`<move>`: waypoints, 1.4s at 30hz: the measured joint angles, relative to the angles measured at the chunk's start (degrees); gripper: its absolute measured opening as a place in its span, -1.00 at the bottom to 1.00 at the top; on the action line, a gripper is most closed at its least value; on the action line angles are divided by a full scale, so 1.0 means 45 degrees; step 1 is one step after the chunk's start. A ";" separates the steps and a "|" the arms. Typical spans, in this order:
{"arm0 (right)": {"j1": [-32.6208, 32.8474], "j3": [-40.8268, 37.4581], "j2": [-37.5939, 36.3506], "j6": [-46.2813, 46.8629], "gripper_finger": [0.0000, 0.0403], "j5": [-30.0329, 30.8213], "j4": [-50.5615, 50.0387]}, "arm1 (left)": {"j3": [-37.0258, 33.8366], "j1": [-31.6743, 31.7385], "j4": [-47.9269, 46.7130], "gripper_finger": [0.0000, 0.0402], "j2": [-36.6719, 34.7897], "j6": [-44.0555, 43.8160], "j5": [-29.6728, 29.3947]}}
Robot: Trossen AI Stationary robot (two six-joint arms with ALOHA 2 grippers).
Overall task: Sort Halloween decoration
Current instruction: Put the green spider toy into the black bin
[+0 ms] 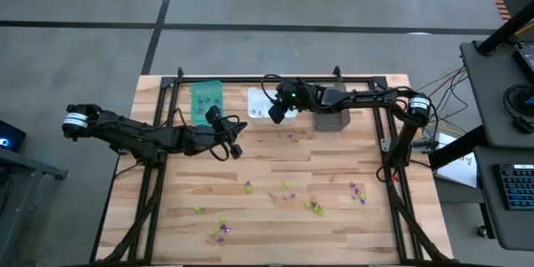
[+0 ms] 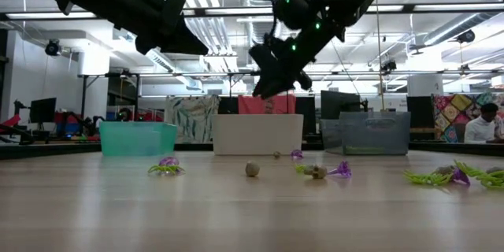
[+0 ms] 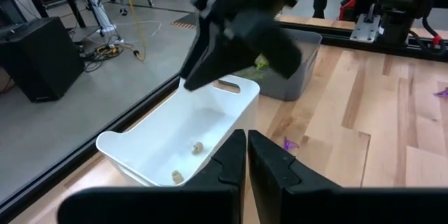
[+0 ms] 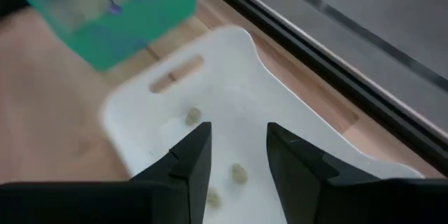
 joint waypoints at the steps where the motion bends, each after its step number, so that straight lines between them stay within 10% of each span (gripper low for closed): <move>1: 0.0093 0.0037 -0.0162 -0.0075 -0.38 -0.0046 -0.0042 | 0.0000 0.0000 -0.0001 -1.00 0.0000 -0.0030 0.0000; 18: 0.3628 -0.0047 -0.3028 -0.2020 -0.54 -0.3910 -0.5414 | 0.0000 0.0000 -0.0016 -1.00 -0.0005 -0.0866 0.0578; 31: 0.6461 -0.0099 -0.3042 0.3045 -0.57 -0.4038 -1.0643 | 0.0000 0.0000 -0.0001 -1.00 -0.0005 -0.1114 0.0578; 36: 0.6975 -0.0148 -0.3037 0.4089 -0.54 -0.3997 -1.0727 | 0.0000 0.0000 0.0007 -1.00 -0.0005 -0.1145 0.0578; 42: 0.7856 -0.0736 -0.3037 0.0000 -0.50 -0.3181 -0.8325 | 0.0000 0.0000 0.0006 -1.00 -0.0005 -0.1682 0.1043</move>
